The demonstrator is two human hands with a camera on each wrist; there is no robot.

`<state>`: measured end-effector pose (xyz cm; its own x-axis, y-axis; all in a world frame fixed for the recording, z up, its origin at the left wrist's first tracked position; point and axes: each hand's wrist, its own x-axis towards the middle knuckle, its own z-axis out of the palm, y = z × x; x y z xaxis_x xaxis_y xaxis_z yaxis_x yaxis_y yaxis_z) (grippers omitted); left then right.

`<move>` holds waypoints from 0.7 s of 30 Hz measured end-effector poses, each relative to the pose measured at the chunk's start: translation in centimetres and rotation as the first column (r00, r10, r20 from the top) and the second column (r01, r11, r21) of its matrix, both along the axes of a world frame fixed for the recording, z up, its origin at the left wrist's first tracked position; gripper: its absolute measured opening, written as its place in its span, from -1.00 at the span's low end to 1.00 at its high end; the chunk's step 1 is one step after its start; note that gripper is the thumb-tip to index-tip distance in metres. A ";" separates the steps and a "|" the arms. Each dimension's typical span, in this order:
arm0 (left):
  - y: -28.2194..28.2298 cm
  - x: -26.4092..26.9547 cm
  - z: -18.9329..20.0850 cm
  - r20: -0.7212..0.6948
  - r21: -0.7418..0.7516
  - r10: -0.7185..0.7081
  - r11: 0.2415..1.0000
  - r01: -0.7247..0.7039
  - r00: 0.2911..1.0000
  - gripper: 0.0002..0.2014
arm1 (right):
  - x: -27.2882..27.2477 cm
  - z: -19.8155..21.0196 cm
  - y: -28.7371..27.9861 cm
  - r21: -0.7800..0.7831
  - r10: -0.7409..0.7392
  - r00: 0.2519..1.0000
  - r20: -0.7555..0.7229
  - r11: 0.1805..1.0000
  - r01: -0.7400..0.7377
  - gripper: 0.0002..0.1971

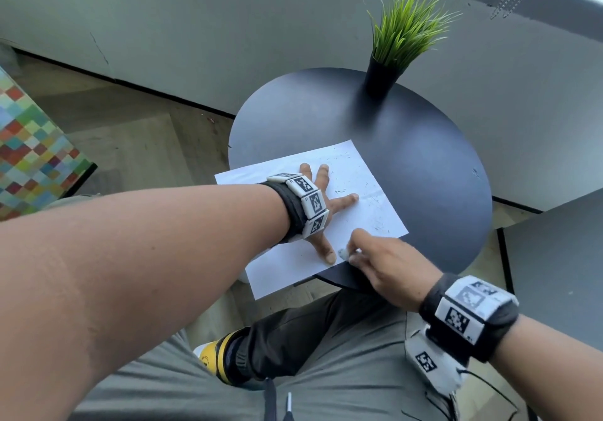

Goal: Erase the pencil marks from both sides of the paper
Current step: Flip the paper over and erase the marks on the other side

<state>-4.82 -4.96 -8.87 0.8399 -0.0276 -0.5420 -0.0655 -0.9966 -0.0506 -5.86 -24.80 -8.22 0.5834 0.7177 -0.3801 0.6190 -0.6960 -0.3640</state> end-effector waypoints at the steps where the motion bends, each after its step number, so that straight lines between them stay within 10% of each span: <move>1: 0.0 0.0 0.1 -0.004 0.001 0.001 1.000 -0.001 1.000 0.34 | 1.0 -0.1 -0.2 -0.004 -0.063 0.998 0.017 0.998 0.063 -0.86; 4: 0.0 -0.1 0.0 -0.009 -0.005 0.006 1.000 -0.006 1.000 0.34 | 3.8 -0.1 -0.9 0.044 -0.253 0.963 0.089 0.967 0.250 -0.81; 10: 0.2 -0.1 0.0 -0.010 -0.004 0.001 1.000 -0.001 1.000 0.34 | -0.2 0.2 0.1 0.049 0.033 0.999 0.005 0.998 -0.033 -0.88; 15: -0.1 -0.4 0.3 -0.025 -0.022 0.017 1.000 -0.018 1.000 0.32 | 5.2 0.0 -1.0 0.013 -0.295 0.955 0.012 0.955 0.295 -0.80; 21: 1.0 -1.5 1.1 -0.039 -0.017 -0.057 0.998 0.056 0.998 0.28 | 7.2 1.4 -1.6 -0.004 -0.359 0.933 -0.022 0.933 0.359 -0.78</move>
<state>-6.35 -3.93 -7.72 0.8149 -0.0831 -0.5736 -0.1231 -0.9919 -0.0311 1.37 -26.39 -6.86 0.7938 0.4623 -0.3952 0.3202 -0.8701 -0.3748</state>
